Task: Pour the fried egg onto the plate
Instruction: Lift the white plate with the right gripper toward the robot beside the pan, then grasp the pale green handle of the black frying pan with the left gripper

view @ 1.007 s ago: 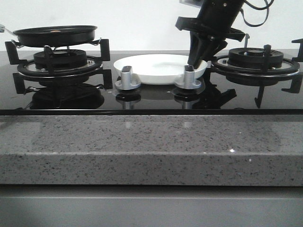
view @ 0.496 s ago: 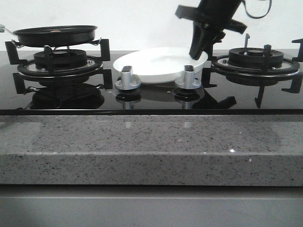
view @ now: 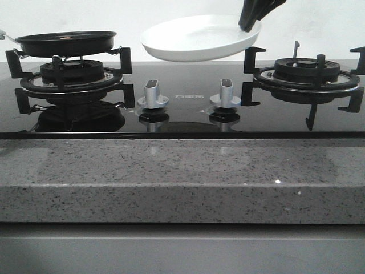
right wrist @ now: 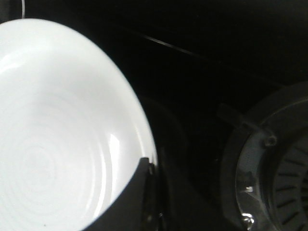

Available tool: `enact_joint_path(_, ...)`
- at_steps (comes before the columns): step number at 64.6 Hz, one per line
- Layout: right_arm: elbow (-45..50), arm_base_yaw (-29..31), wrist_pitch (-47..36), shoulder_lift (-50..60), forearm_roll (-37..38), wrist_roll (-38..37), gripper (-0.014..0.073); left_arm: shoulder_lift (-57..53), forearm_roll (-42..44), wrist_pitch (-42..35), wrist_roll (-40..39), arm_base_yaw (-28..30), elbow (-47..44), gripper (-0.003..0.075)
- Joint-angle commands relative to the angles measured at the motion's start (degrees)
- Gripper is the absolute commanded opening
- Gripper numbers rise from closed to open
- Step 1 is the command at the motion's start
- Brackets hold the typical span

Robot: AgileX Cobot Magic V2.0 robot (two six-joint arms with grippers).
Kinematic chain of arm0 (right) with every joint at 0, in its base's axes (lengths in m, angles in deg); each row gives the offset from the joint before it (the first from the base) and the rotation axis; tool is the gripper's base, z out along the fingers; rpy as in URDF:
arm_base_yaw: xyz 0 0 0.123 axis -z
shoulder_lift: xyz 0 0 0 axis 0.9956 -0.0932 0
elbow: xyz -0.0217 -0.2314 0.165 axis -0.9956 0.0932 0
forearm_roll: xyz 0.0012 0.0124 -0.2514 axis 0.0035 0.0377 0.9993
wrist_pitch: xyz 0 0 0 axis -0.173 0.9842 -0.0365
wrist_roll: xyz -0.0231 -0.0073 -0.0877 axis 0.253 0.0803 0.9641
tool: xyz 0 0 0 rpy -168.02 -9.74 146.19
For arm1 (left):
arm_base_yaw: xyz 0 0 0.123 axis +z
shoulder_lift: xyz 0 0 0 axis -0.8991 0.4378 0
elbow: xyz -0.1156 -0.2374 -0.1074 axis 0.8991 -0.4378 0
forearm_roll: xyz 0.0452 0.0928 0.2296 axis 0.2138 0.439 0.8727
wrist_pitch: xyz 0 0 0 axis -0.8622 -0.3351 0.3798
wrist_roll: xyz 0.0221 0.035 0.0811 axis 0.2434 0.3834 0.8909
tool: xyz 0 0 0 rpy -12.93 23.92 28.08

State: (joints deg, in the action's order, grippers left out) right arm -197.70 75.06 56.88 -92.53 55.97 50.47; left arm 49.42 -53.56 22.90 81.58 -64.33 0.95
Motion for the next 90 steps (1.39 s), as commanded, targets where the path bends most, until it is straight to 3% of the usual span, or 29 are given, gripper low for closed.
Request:
enact_joint_path(1,0.9,0.2,4.8,5.3,-2.8,0.7,-0.0057,0.8,-0.2,-4.3,-0.6,0.0,2.0,0.0692)
enact_joint_path(16,14.9,-2.5,-3.4,12.6,-5.6,5.2,-0.0057,0.8,-0.3,-4.3,-0.6,0.0,2.0,0.0692)
enact_joint_path(35,41.3,-6.3,-21.2,25.0,-6.7,8.5,-0.0057,0.8,-0.7,-4.3,-0.6,0.0,2.0,0.0692)
enact_joint_path(44,49.7,-6.8,-29.3,29.3,-8.7,10.8,-0.0057,0.8,-0.7,-4.3,-0.6,0.0,2.0,0.0692)
enact_joint_path(54,53.9,-6.8,-34.2,31.8,-9.1,11.0,-0.0057,0.8,-0.7,-4.2,-0.6,0.0,2.0,0.0692)
enact_joint_path(90,54.2,-6.8,-34.6,31.4,-9.2,11.0,-0.0057,0.9,-1.0,-4.4,-0.6,0.0,2.0,0.0692)
